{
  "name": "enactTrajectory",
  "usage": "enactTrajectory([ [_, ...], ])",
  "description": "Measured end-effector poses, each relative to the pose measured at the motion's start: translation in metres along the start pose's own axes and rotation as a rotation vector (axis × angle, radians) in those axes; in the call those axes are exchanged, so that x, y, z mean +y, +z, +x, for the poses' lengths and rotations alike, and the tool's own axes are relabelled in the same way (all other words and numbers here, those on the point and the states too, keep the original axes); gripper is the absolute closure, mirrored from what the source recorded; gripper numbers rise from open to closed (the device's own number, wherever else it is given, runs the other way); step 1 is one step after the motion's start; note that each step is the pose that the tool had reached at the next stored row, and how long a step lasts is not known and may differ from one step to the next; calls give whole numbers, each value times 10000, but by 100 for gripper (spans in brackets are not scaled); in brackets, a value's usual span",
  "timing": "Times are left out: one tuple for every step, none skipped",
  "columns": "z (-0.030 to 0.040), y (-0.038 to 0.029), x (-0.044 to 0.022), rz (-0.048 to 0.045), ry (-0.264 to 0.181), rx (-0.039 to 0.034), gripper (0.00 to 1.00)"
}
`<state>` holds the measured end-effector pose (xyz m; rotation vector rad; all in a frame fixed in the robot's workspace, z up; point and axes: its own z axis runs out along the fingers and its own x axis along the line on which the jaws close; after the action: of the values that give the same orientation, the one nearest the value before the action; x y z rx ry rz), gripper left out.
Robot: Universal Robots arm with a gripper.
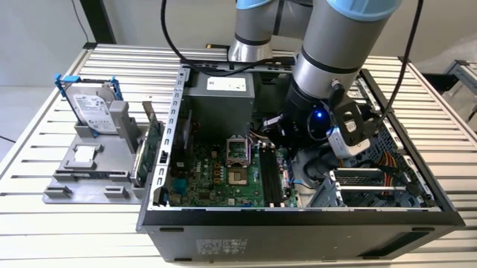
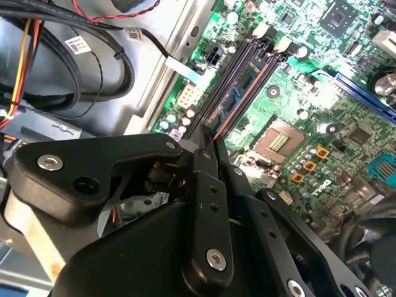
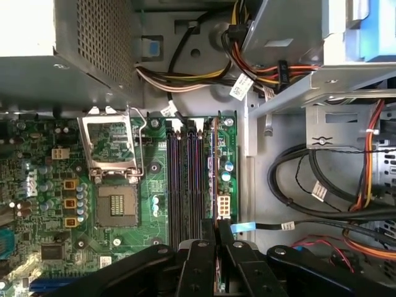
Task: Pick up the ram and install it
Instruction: 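Insert the ram into the slot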
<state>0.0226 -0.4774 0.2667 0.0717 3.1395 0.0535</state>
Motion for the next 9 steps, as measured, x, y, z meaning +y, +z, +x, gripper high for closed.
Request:
enactTrajectory([
  [0, 12, -1, 0, -8, 0, 100],
  [0, 24, -1, 0, -17, 1, 100],
  [0, 36, -1, 1, -26, 1, 100],
  [1, 47, -2, 1, -30, 1, 100],
  [1, 61, -2, 0, -34, 1, 100],
  [1, 71, -2, 0, -37, 1, 100],
  [1, 80, -3, 1, -38, 1, 100],
  [1, 92, -3, 1, -40, 2, 100],
  [1, 106, -4, 0, -42, 1, 100],
])
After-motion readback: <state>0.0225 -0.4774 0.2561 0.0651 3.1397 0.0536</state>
